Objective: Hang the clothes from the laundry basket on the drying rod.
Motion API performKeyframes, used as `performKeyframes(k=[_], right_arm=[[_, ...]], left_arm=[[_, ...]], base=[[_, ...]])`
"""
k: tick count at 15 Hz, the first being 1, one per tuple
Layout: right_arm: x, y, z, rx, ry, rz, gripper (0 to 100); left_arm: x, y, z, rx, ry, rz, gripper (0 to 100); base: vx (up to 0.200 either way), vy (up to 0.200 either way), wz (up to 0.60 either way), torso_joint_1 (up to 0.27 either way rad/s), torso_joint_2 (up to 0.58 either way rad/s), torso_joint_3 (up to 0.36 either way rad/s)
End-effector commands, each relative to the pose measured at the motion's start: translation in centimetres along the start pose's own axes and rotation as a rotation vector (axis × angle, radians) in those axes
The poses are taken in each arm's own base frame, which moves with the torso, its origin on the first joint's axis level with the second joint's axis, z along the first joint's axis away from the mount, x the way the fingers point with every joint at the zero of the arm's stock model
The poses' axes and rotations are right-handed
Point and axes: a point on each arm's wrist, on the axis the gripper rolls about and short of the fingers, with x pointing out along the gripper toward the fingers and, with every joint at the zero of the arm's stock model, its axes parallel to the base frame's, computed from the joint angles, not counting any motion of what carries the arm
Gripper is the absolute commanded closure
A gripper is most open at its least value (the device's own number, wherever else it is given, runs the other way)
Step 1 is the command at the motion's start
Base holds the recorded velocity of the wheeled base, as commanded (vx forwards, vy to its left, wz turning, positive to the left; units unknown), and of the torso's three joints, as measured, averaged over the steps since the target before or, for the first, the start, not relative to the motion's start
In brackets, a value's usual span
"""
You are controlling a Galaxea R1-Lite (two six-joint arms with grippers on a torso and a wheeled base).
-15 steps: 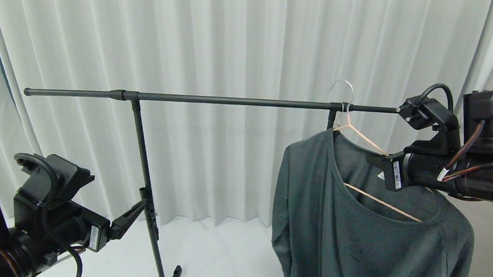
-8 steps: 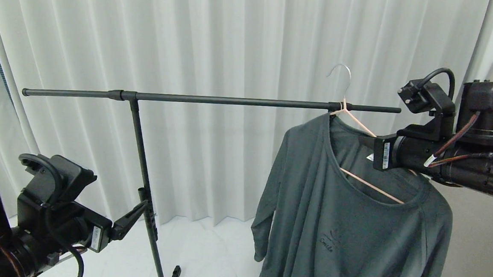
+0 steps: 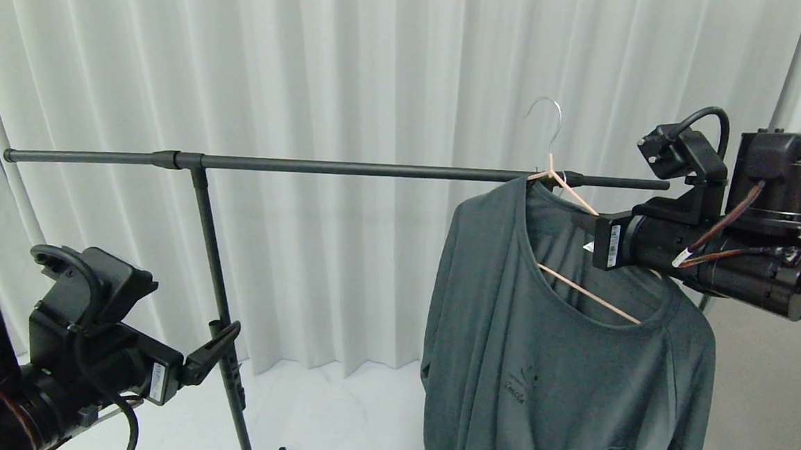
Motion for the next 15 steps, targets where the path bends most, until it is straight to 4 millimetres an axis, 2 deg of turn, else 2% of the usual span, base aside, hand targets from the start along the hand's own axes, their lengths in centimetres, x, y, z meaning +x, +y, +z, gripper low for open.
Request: performKeyframes(k=[1,5,11,15], right_arm=[[0.1,0.3,-0.1,-0.001,0.004,0.011,100],[1.4,1.8,-1.5,0.007,0.056,0.051,100],[4.0,2.1,-3.3,0.002,0.091,0.053,100],[4.6,2.2,-4.1,0.001,0.115,0.052,100]], left_arm=[[0.0,0.0,0.0,0.000,0.001,0.001,0],[0.0,0.0,0.0,0.000,0.001,-0.001,0],[0.1,0.0,0.2,0.011,-0.008,-0.005,0],[0.1,-0.7,0.3,0.018,-0.015,-0.042,0]], base=[[0.200,0.000,0.00,0.002,0.00,0.002],[0.200,0.000,0.00,0.002,0.00,0.004],[0.200,0.000,0.00,0.002,0.00,0.004],[0.000,0.000,0.00,0.000,0.00,0.000]])
